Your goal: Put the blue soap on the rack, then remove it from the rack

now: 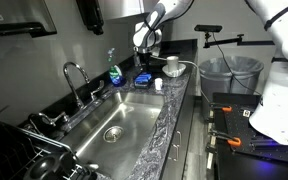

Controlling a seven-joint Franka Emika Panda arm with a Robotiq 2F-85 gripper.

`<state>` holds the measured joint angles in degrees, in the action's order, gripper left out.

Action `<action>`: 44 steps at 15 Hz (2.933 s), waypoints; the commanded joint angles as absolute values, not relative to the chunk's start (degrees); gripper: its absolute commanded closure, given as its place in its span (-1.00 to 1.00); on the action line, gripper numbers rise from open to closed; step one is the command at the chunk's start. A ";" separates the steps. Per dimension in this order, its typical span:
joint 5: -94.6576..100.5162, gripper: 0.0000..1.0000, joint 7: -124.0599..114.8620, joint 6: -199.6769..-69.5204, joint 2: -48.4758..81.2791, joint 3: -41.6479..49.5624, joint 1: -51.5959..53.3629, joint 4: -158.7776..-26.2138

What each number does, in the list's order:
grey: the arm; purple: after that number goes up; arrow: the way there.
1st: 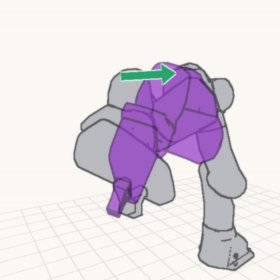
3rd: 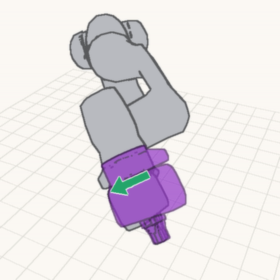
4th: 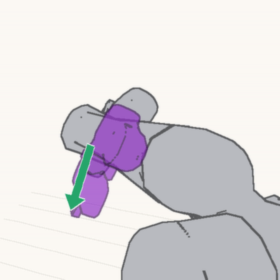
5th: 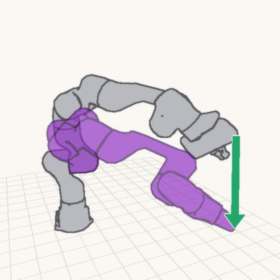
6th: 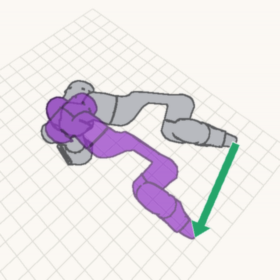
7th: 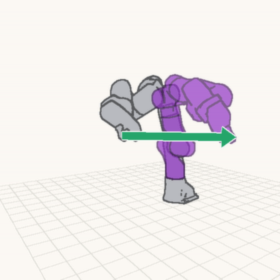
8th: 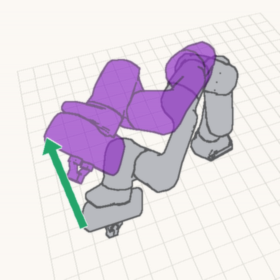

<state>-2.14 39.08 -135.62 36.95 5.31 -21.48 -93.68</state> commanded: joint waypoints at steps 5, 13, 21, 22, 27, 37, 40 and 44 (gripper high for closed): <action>-1.22 -1.00 39.19 -134.43 35.76 4.71 -22.03 -92.97; -2.23 -1.00 39.80 -136.38 29.24 4.48 -22.32 -98.14; -2.43 -1.00 41.07 -140.51 19.21 5.23 -22.23 -109.19; -2.48 -1.00 41.36 -141.46 17.78 5.36 -22.18 -111.02; -2.89 -1.00 42.74 -143.76 12.69 5.90 -21.51 -117.26; -4.07 -1.00 47.33 -143.79 7.89 6.93 -20.87 -122.72; -3.77 -1.00 48.33 -144.17 7.39 7.29 -20.42 -123.66; -3.89 -1.00 49.13 -144.24 9.16 7.35 -19.92 -122.06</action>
